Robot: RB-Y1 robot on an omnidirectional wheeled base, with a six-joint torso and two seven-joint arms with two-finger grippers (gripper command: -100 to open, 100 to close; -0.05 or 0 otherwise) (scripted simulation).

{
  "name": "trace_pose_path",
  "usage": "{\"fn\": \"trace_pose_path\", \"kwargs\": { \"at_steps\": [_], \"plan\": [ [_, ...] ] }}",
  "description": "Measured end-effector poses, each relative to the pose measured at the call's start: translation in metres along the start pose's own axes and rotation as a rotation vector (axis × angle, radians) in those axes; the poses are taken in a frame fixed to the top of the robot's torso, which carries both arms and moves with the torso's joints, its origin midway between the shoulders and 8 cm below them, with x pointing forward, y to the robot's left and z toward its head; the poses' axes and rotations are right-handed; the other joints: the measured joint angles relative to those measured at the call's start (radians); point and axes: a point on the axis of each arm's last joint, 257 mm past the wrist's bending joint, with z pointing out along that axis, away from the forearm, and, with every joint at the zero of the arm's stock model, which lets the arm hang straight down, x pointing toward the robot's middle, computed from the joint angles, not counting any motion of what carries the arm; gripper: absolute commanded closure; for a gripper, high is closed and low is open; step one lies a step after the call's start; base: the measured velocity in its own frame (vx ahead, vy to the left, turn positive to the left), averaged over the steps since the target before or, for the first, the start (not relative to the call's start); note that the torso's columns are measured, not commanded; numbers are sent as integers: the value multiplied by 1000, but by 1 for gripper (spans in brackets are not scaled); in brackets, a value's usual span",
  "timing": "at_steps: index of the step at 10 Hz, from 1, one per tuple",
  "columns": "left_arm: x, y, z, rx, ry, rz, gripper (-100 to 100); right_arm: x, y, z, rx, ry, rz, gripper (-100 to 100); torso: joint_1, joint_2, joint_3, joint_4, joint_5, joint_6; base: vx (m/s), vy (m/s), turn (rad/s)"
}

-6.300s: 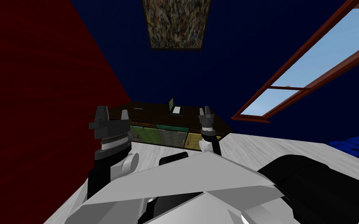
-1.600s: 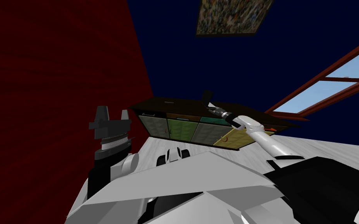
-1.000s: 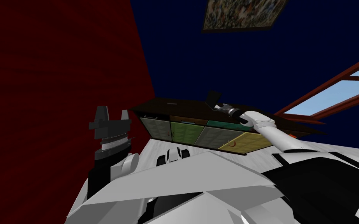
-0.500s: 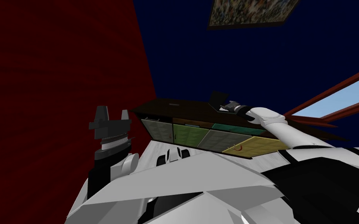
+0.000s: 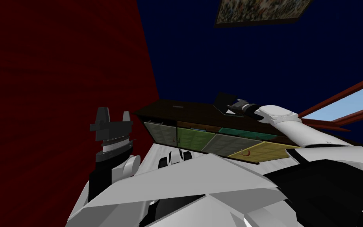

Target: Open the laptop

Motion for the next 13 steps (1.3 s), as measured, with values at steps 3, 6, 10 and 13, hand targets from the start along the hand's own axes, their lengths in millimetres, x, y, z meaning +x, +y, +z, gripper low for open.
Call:
{"fn": "trace_pose_path", "kwargs": {
  "at_steps": [3, 6, 10, 13],
  "plan": [
    [0, 0, 0, 0, 0, 0, 0, 1, -2, 0, 2, -2, 38, 100, -2, -2, -1, -1, -1, -1, -6, -35, 1],
    [0, 0, 0, 0, 0, 0, 0, 4, -4, -2, -2, -8, 168, 100, 2, -2, -1, -1, 1, 0, -19, -62, 3],
    [0, 0, 0, 0, 0, 0, 0, 7, -7, -4, -4, -18, 322, 100, 1, -2, -1, 0, 1, 0, -20, -49, 3],
    [0, 0, 0, 0, 0, 0, 0, 7, -11, -4, 5, -20, 352, -100, 3, -1, -1, 0, 1, 1, -36, -30, -89]
  ]
}}
